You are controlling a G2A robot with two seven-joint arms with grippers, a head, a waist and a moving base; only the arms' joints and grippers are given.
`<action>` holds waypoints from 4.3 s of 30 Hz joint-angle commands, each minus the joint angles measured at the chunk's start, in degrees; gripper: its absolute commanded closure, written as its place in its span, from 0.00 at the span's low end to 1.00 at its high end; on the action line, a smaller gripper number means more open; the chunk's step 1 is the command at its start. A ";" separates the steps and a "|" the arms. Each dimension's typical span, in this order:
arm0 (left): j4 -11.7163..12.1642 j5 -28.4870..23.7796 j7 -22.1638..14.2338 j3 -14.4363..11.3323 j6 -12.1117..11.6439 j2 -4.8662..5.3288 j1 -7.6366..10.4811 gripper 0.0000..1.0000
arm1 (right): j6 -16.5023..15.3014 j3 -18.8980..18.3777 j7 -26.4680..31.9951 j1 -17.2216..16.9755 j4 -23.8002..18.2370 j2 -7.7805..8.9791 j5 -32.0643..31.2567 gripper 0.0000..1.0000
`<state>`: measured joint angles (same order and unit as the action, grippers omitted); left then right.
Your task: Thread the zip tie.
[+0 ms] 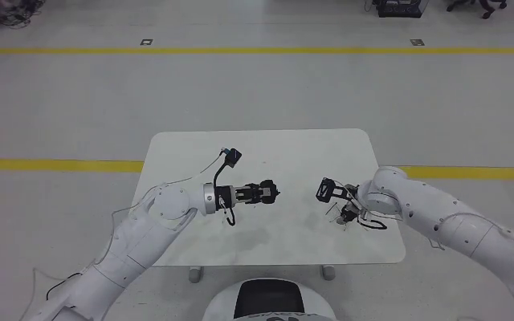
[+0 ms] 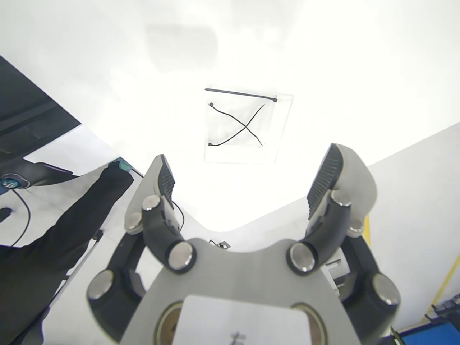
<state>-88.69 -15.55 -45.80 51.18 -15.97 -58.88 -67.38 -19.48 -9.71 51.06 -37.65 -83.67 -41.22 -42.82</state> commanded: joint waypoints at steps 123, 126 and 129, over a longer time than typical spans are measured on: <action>0.00 0.00 0.00 0.00 0.00 0.00 0.00 1.00 | 0.00 -0.03 -1.41 -7.04 11.89 -10.67 -5.24 0.77; 0.00 0.00 0.00 0.00 0.00 0.00 0.00 1.00 | 0.00 -0.03 -1.45 -7.07 12.31 -10.95 -5.22 0.78; 0.00 0.00 0.00 0.00 0.00 0.00 0.00 1.00 | 0.00 -0.03 -1.59 -7.16 12.85 -11.21 -5.17 0.79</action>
<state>-88.69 -15.55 -45.80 51.18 -15.97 -58.88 -67.38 -19.48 -9.74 49.50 -44.79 -70.95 -52.37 -48.06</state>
